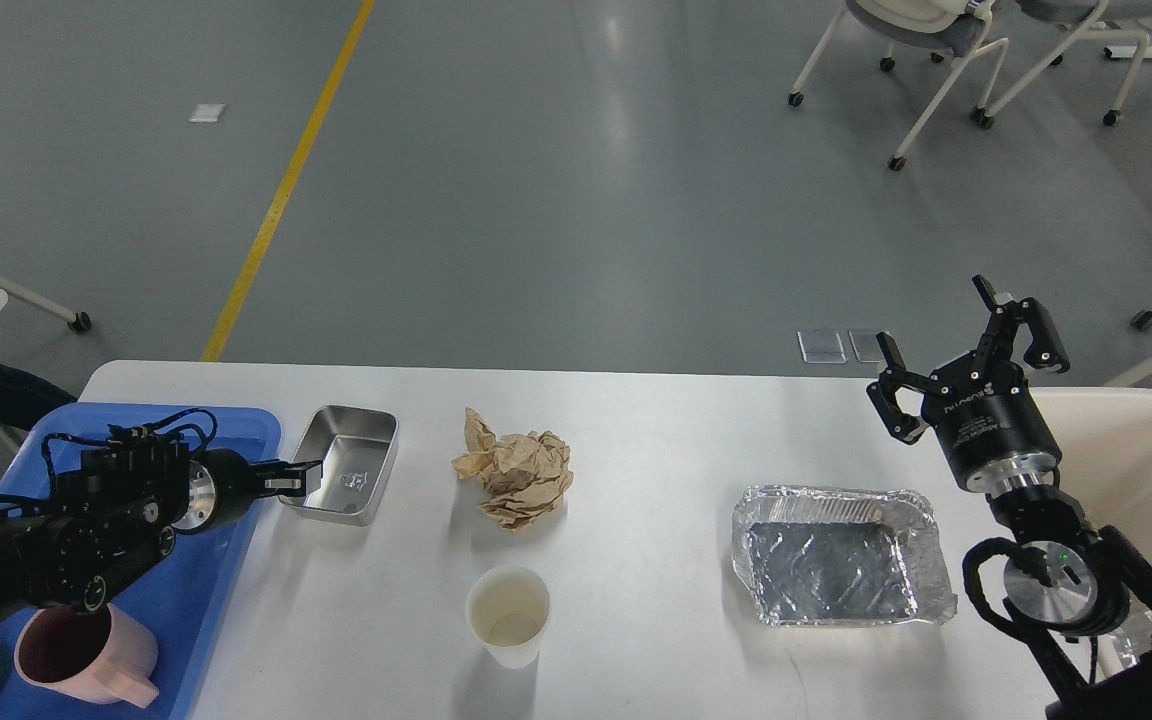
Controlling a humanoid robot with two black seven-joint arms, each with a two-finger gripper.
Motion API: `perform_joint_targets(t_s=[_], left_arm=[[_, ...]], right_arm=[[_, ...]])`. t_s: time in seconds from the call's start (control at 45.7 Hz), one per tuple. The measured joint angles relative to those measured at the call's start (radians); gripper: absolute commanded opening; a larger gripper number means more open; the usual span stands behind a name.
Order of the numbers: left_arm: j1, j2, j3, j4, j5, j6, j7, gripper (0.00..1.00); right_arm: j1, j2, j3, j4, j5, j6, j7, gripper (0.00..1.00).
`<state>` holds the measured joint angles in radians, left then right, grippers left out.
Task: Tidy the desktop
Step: 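Lift the steel tray and set it in the blue tray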
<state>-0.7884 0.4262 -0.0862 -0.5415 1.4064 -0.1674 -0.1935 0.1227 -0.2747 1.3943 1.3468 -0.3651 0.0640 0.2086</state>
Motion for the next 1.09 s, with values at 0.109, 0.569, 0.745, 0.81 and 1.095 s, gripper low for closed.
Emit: perform_joint_targets(t_s=[0.109, 0.569, 0.745, 0.81, 1.095], left_arm=[[0.000, -0.005, 0.000, 0.023, 0.000, -0.003, 0.000, 0.16], [-0.008, -0.058, 0.029, 0.095, -0.015, -0.009, -0.010, 0.00], [-0.105, -0.030, 0.022, 0.087, -0.085, -0.065, -0.016, 0.00], [-0.163, 0.014, 0.018, 0.080, -0.113, -0.119, -0.028, 0.00], [-0.388, 0.256, 0.028, -0.095, -0.149, -0.276, -0.056, 0.00]], right_arm=[[0.001, 0.000, 0.000, 0.000, 0.000, -0.001, 0.000, 1.00], [0.005, 0.000, 0.000, -0.001, 0.001, -0.001, 0.000, 1.00], [0.008, -0.003, 0.000, -0.001, 0.002, -0.001, 0.000, 1.00], [0.009, -0.003, 0.000, -0.001, 0.002, -0.001, 0.000, 1.00], [0.014, -0.003, -0.001, 0.000, 0.003, -0.003, 0.000, 1.00]])
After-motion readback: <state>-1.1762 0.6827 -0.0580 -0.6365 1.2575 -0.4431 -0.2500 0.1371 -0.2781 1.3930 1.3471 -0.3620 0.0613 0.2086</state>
